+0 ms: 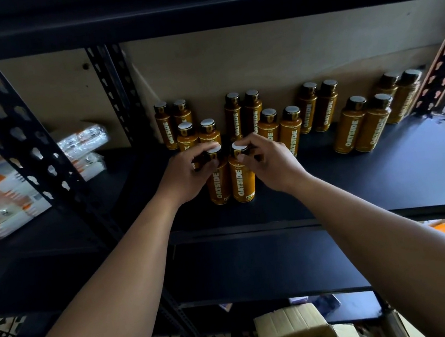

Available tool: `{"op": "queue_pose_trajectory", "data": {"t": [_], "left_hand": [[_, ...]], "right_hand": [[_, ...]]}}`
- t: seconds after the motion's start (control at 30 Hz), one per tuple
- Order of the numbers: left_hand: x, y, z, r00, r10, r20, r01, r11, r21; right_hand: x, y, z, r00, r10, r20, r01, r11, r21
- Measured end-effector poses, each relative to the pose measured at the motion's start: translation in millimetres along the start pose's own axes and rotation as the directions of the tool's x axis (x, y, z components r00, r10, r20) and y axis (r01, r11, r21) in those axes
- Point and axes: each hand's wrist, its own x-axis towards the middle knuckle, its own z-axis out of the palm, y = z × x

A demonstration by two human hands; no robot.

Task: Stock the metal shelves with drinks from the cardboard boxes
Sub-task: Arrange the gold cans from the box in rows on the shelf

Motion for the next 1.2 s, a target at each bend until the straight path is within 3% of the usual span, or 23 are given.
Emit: {"op": "queue_pose_trajectory", "data": {"t": [1.2], "left_hand": [[-19.1,10.5,-3.9,0.998,-0.058,-0.003,0.058,0.998,0.020]], "right_hand": [[-14.3,-13.4,-2.8,0.999,0.005,0.045,-0.003,0.999,-0.043]]}}
